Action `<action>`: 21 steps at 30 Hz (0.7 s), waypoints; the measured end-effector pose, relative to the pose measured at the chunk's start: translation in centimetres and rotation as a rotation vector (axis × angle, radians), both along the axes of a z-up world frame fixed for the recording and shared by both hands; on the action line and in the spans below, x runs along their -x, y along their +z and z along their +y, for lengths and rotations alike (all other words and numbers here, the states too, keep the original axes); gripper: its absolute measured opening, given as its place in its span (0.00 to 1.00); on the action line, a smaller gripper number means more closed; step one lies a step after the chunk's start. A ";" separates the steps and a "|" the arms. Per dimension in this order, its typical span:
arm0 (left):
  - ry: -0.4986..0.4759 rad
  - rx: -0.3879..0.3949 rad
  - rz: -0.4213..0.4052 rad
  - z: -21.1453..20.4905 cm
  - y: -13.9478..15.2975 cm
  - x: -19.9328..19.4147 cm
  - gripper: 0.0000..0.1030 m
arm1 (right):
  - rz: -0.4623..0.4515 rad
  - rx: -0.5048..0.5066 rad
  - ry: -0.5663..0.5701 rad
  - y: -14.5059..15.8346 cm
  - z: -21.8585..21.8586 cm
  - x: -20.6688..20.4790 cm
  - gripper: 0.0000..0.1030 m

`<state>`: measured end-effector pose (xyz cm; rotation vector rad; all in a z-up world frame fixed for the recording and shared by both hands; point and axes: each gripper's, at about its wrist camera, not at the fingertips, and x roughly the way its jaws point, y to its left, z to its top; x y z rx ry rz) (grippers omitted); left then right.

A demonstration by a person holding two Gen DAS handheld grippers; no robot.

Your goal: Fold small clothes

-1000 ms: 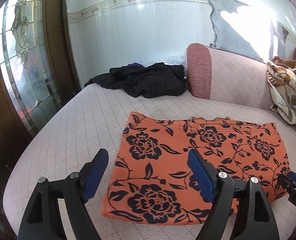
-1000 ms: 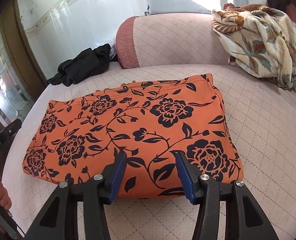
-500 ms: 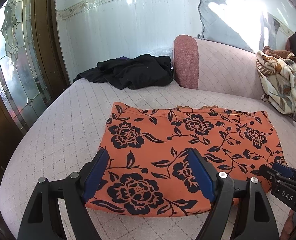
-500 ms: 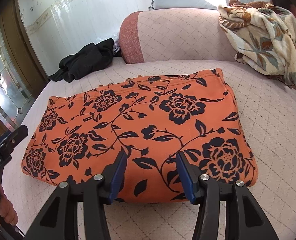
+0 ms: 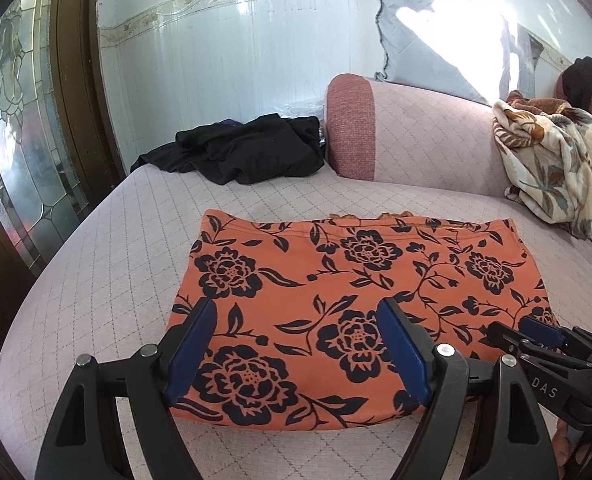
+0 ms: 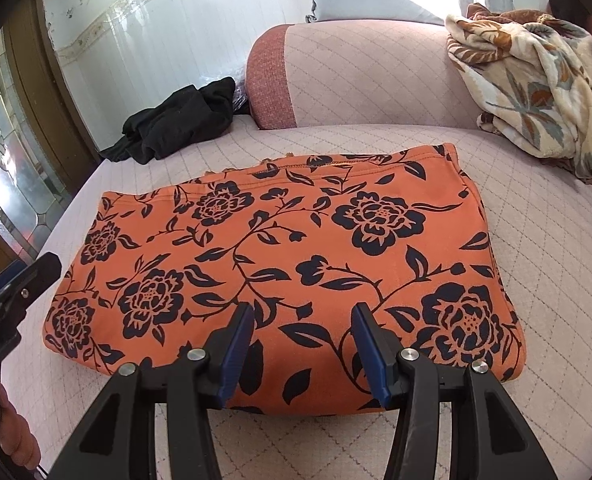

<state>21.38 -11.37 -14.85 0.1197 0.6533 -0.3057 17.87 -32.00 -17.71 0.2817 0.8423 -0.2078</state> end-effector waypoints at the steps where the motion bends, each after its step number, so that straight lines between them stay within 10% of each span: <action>1: -0.007 0.000 -0.001 -0.2 0.0 0.1 0.80 | -0.002 0.001 -0.002 0.0 0.0 0.0 0.53; 21: -0.062 0.002 -0.024 -1.7 0.3 1.6 0.80 | -0.030 -0.006 -0.033 0.6 -1.2 0.6 0.53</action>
